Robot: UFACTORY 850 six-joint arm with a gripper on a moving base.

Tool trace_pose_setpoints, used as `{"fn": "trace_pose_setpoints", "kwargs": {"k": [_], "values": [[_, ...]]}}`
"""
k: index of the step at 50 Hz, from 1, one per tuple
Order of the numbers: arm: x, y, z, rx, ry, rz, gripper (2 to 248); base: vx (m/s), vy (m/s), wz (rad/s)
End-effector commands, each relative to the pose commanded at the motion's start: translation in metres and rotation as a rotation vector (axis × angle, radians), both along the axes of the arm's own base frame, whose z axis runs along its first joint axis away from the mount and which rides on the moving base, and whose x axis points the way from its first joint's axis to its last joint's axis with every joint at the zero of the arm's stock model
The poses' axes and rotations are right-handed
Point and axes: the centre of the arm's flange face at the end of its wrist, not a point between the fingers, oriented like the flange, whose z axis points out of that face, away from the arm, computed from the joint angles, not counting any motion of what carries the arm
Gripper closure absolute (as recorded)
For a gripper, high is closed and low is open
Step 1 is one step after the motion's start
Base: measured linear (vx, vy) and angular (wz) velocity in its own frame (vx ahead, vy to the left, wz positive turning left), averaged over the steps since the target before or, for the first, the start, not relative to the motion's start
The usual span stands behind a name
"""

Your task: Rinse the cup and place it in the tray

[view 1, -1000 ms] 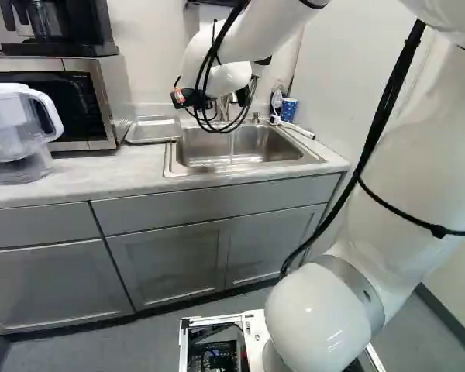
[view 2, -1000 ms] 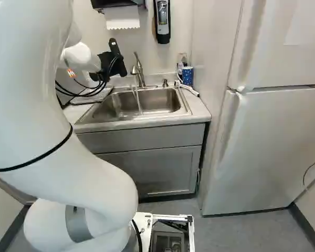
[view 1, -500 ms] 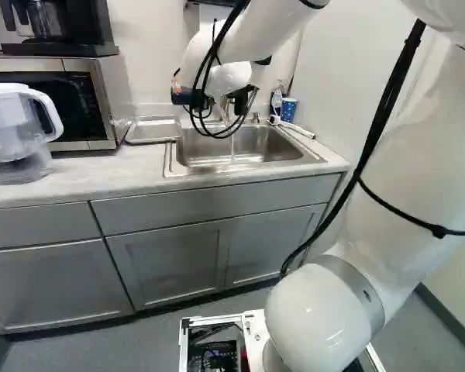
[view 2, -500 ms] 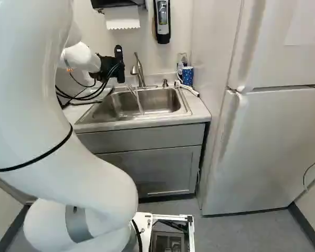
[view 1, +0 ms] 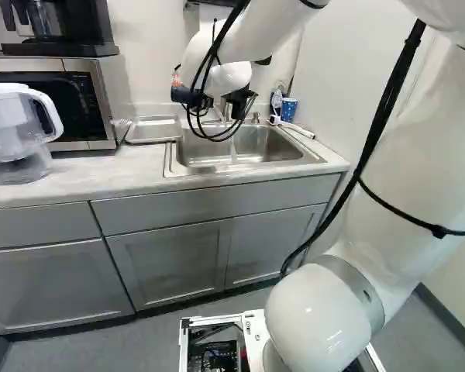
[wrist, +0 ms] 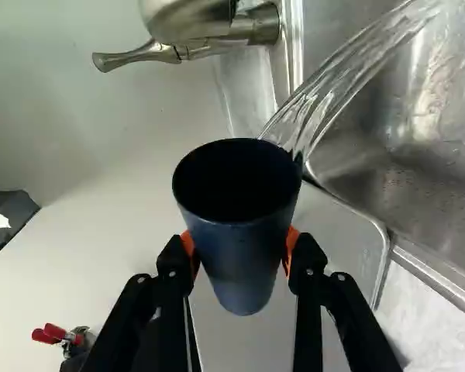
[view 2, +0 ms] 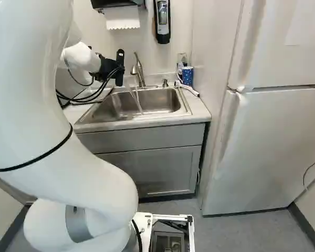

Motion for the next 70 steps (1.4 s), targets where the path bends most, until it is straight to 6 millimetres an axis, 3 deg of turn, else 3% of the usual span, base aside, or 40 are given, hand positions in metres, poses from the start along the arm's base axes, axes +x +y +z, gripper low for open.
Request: {"fn": "trace_pose_setpoints", "kwargs": {"k": [70], "values": [[0.0, 0.0, 0.0, 0.0, 0.0, 0.0, 127, 0.0, 0.0, 0.0]]}}
